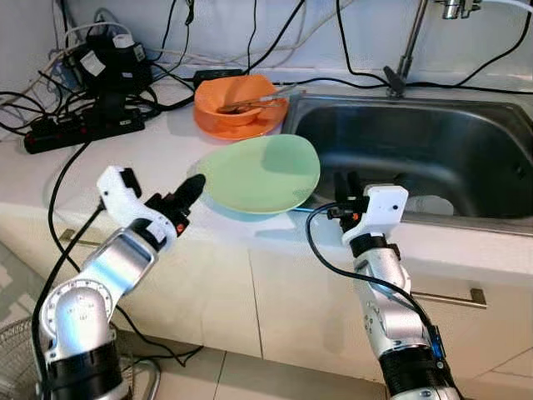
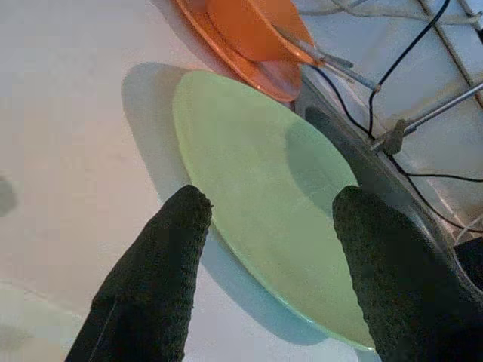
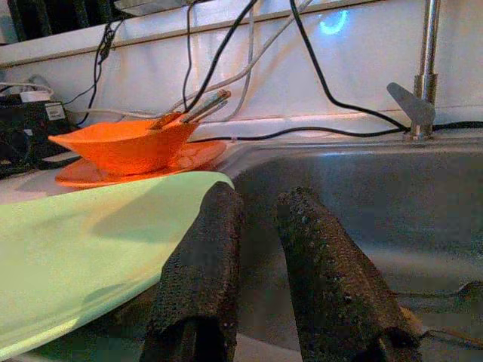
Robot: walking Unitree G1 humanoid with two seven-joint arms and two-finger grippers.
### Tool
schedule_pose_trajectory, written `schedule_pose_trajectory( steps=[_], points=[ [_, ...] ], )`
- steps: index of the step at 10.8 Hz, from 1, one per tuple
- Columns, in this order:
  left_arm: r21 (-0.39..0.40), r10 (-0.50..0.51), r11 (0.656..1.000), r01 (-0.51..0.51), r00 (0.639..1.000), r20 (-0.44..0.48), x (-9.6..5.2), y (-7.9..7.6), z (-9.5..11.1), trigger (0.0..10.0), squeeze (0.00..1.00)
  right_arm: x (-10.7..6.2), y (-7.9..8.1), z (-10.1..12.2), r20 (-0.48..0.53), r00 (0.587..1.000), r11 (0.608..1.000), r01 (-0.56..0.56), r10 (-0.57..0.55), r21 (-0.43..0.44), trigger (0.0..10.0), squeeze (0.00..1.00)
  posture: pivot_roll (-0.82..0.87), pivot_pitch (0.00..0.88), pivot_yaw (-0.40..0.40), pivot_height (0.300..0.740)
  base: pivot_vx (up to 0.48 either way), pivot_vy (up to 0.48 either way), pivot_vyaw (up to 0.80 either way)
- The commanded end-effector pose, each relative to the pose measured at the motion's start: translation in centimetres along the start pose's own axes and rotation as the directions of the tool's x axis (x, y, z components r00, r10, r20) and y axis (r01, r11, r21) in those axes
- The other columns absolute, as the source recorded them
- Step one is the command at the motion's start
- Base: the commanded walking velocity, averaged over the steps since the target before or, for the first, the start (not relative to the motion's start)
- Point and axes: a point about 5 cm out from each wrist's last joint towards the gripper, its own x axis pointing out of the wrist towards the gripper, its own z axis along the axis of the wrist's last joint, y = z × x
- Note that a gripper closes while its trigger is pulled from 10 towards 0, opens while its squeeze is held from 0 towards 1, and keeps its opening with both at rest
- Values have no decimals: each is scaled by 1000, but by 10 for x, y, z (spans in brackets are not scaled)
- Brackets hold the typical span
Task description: Kitchen organization
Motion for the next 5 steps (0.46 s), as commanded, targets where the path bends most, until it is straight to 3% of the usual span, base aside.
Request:
schedule_pose_trajectory(
  steps=[1, 5],
  points=[
    [-14, 19, 1000, -19, 1000, -12, 0, 1, 2, 10000, 0, -7, -1, -14, -69, 998, 1000, 9, -9, 3, 10000, 0, 101, 0, 116, 740, 0, 0, 0],
    [-49, 56, 997, -61, 994, -96, 11, -1, -12, 10000, 0, -5, -1, -13, -69, 998, 1000, 3, -3, 1, 10000, 0, 93, 2, 112, 740, 0, 0, 0]
  ],
)
